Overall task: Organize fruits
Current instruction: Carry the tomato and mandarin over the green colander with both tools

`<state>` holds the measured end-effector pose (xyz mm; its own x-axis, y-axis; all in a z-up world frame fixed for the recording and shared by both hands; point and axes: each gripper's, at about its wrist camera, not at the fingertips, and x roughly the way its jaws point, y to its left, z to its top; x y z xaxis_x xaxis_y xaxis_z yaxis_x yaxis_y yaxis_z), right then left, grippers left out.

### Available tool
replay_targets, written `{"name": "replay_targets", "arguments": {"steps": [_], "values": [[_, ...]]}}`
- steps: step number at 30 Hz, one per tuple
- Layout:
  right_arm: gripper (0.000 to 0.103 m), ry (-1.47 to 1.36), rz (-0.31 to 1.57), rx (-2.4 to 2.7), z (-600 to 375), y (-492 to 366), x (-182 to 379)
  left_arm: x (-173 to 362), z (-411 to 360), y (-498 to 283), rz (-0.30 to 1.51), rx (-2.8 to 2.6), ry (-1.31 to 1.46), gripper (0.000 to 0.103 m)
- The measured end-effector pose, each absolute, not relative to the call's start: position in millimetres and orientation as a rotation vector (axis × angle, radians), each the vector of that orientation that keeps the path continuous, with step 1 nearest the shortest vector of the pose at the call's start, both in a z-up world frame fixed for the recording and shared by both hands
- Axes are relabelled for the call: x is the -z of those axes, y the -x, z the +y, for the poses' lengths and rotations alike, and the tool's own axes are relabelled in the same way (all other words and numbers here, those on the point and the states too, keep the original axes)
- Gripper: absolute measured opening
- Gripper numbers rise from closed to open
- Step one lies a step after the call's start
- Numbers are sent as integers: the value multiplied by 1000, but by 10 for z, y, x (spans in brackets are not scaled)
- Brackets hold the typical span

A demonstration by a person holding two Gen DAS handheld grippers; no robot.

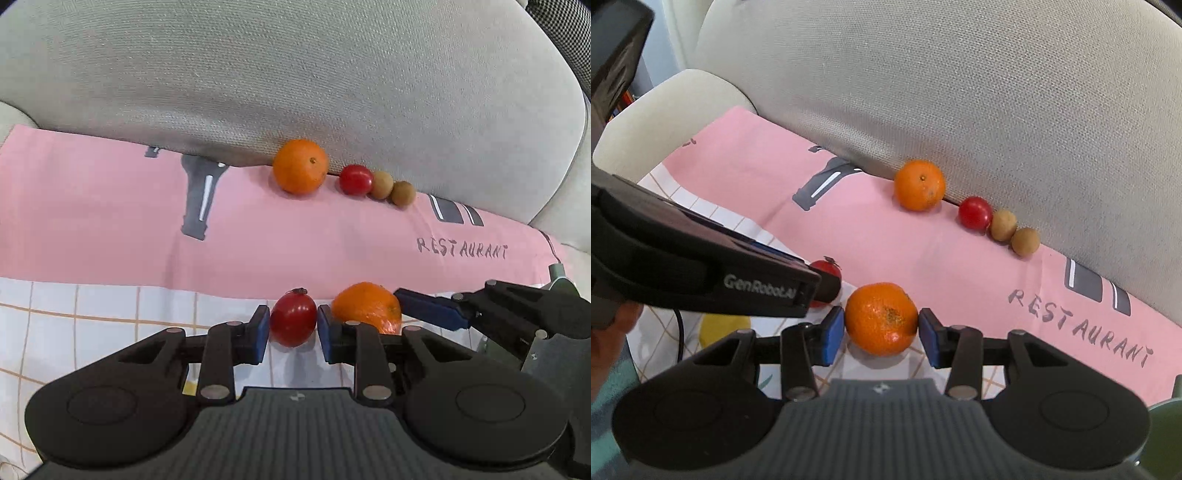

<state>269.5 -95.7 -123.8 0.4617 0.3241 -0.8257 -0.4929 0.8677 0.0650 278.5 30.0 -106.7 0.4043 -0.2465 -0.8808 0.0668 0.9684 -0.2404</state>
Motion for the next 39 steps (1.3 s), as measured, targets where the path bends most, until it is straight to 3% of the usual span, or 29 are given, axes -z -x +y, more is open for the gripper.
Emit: {"name": "replay_targets", "arguments": {"steps": [17, 28, 39], "values": [[42, 137, 964, -521, -951, -2717, 1255, 1098, 338, -2813, 1152, 176, 200, 32], [42, 113, 863, -511, -1125, -2375, 751, 556, 317, -2513, 1061, 187, 242, 32], [42, 69, 777, -464, -1547, -1842, 342, 128, -202, -2141, 999, 288, 166, 32]]}}
